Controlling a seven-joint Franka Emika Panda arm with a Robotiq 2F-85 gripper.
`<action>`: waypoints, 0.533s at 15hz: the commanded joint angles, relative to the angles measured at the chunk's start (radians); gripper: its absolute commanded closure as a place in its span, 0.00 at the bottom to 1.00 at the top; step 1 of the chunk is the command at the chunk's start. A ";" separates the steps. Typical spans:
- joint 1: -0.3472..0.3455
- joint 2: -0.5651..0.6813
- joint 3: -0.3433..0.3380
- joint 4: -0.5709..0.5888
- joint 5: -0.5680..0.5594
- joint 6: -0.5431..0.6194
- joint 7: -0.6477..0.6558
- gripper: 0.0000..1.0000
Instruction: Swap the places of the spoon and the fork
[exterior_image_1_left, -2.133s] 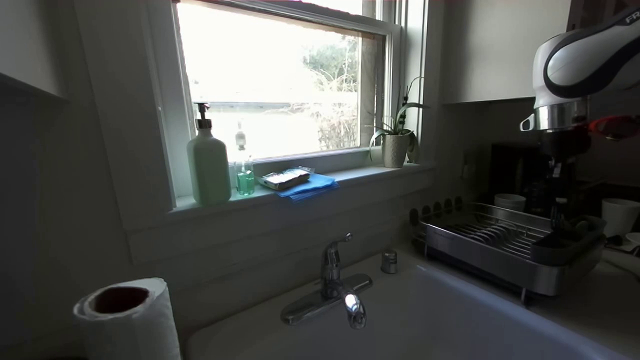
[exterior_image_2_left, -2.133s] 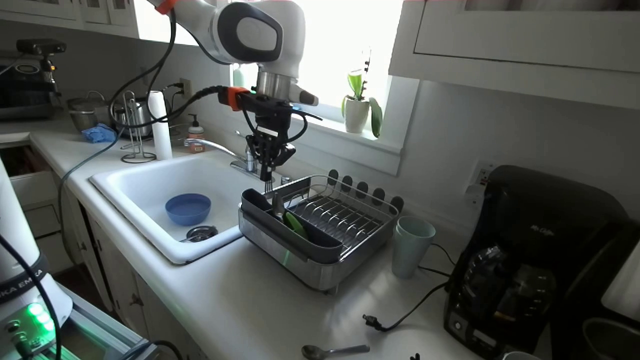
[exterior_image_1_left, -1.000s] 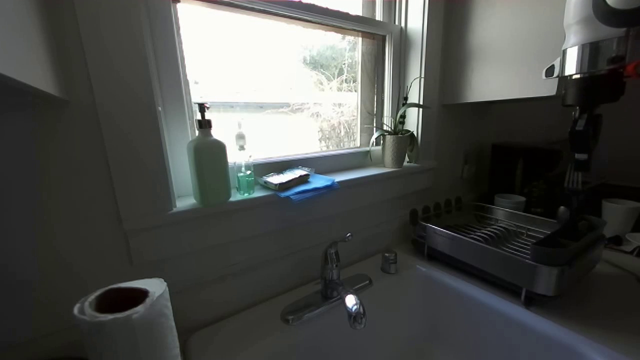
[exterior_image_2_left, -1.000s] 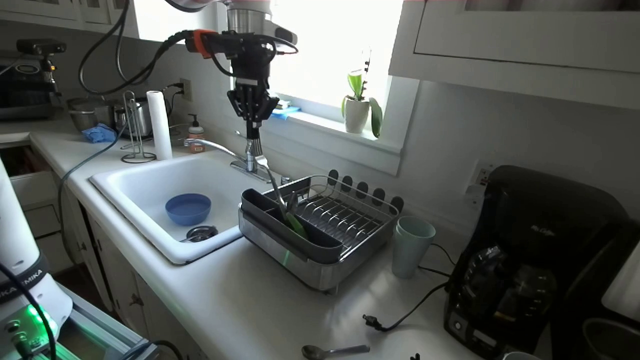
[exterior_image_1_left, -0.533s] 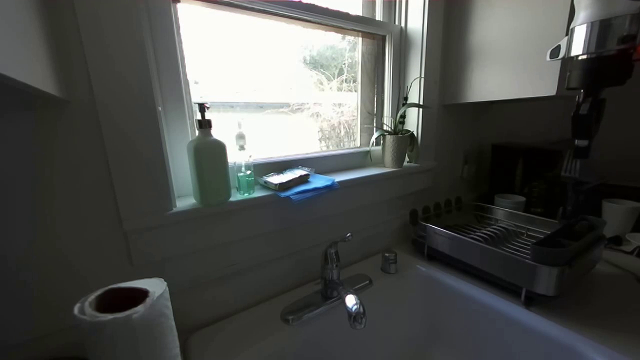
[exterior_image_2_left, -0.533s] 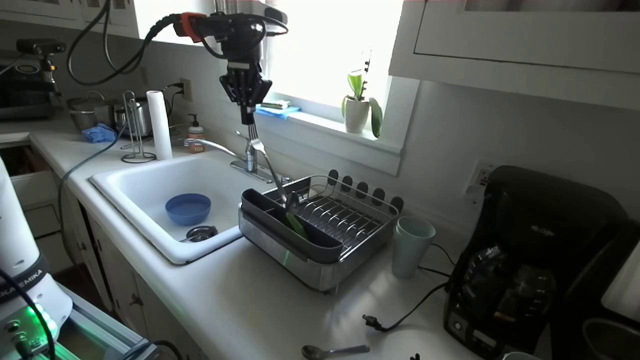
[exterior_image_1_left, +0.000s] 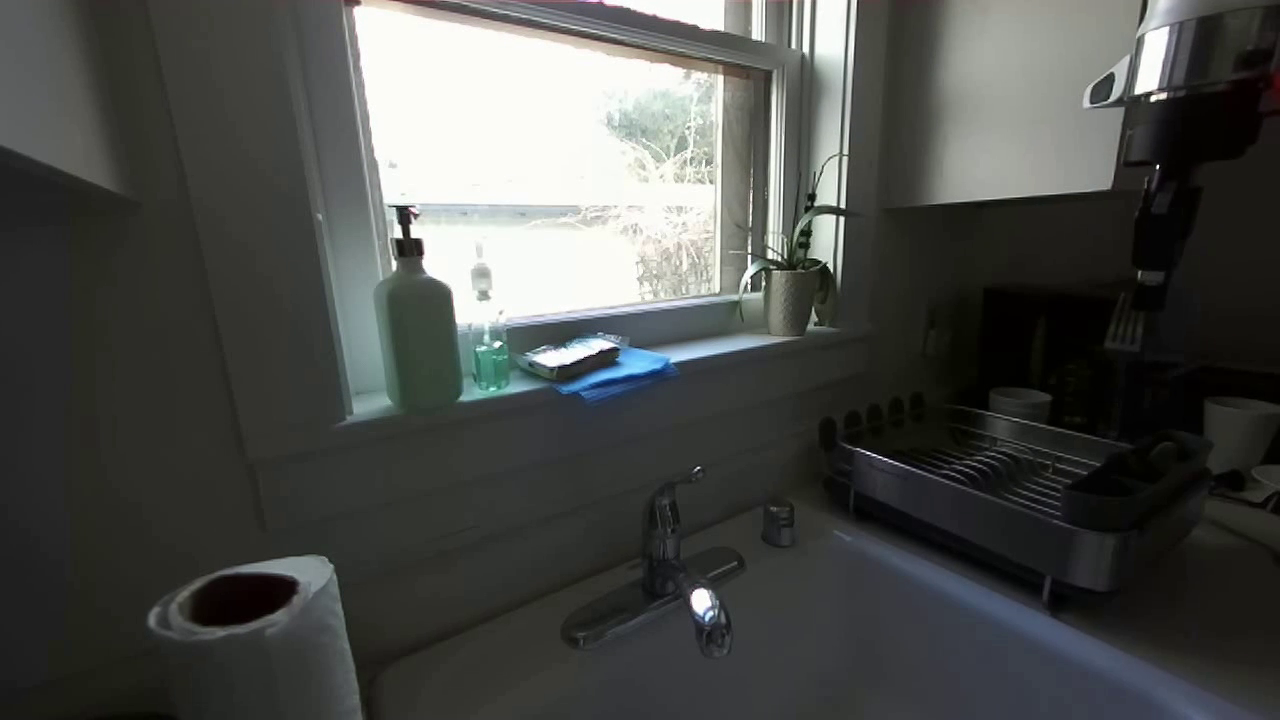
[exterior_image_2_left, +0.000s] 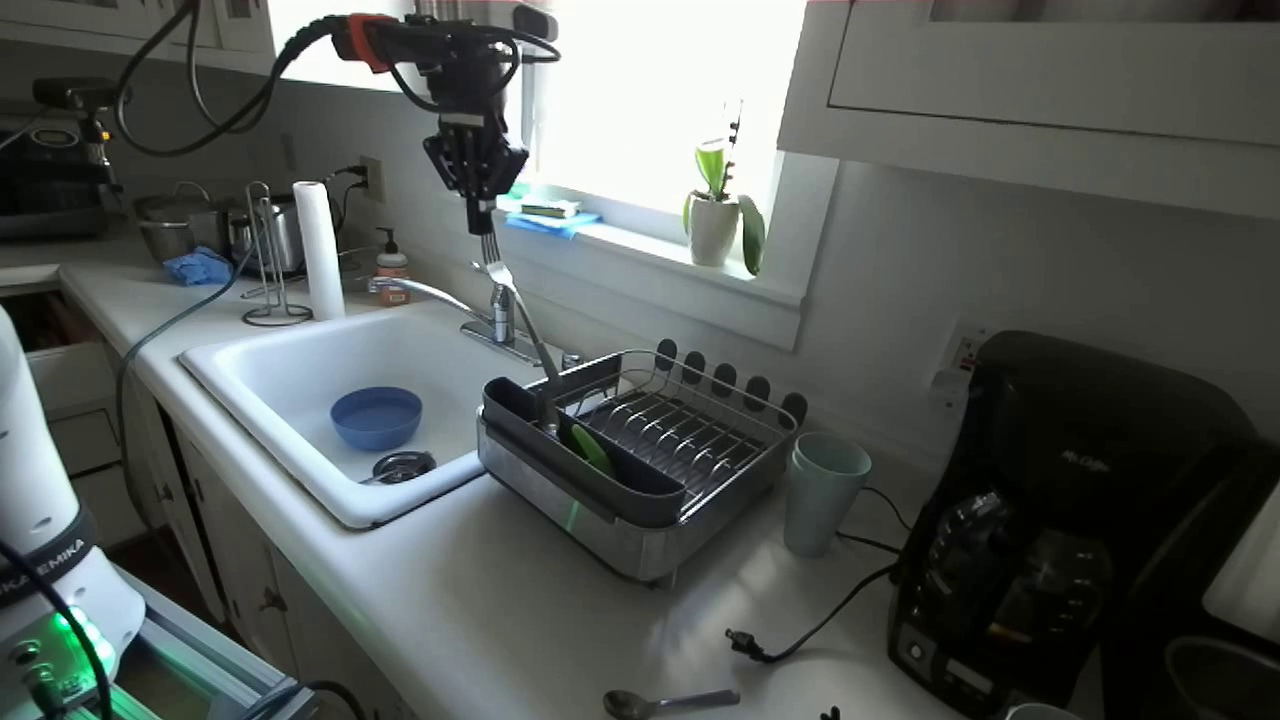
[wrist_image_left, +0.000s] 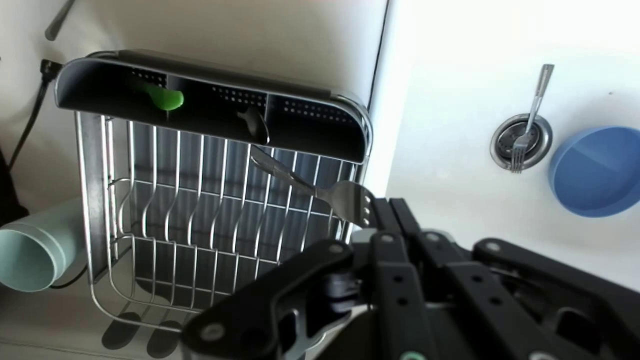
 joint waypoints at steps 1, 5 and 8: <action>0.019 -0.027 -0.002 -0.010 0.038 -0.026 -0.012 0.99; 0.035 -0.022 -0.012 -0.012 0.087 -0.038 -0.034 0.99; 0.042 -0.008 -0.019 -0.014 0.121 -0.055 -0.055 0.99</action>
